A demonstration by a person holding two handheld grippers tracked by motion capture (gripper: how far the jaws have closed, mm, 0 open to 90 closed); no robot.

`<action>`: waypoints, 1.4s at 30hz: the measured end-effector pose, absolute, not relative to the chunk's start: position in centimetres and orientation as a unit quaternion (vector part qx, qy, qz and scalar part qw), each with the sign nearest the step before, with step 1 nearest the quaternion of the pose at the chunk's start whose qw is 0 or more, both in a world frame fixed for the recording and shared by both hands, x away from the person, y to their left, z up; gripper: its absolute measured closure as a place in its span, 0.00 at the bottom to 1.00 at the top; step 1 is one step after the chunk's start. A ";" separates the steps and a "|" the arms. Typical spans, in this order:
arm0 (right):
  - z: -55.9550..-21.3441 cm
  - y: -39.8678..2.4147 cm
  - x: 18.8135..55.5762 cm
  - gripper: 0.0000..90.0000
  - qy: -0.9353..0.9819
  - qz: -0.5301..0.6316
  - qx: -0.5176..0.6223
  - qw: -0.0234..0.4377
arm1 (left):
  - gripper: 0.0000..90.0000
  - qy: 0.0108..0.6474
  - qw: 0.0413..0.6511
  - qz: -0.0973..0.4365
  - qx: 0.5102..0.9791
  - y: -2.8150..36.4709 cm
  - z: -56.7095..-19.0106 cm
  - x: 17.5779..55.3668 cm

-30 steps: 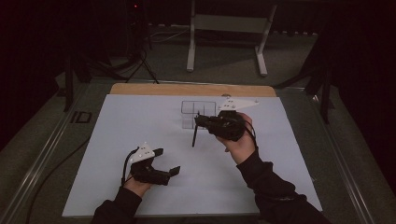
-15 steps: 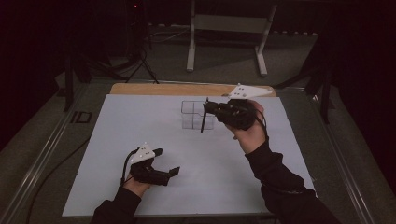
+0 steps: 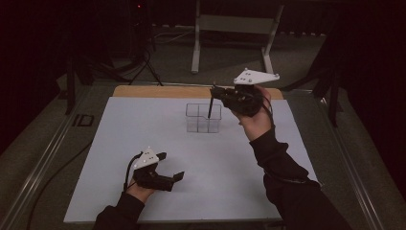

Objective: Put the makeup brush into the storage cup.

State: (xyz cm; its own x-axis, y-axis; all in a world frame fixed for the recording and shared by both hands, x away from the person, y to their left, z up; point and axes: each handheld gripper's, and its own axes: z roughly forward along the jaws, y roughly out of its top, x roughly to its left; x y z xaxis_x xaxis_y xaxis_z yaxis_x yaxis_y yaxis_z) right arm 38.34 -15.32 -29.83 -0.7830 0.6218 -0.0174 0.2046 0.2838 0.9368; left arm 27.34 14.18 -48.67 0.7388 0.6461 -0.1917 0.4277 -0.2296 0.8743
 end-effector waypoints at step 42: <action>-36.2 -11.9 46.3 0.94 0.796 0.476 0.315 0.203 | 0.02 0.345 0.515 0.109 0.777 14.4 -48.8 27.2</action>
State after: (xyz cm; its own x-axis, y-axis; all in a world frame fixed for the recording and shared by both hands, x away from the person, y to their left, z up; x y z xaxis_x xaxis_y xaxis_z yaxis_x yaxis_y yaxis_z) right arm 46.26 -11.91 -36.23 -0.7191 0.6945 -0.0234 0.3079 0.3487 0.8852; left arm 27.16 14.44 -48.82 0.7382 0.6485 -0.1859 0.4239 -0.2315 0.8756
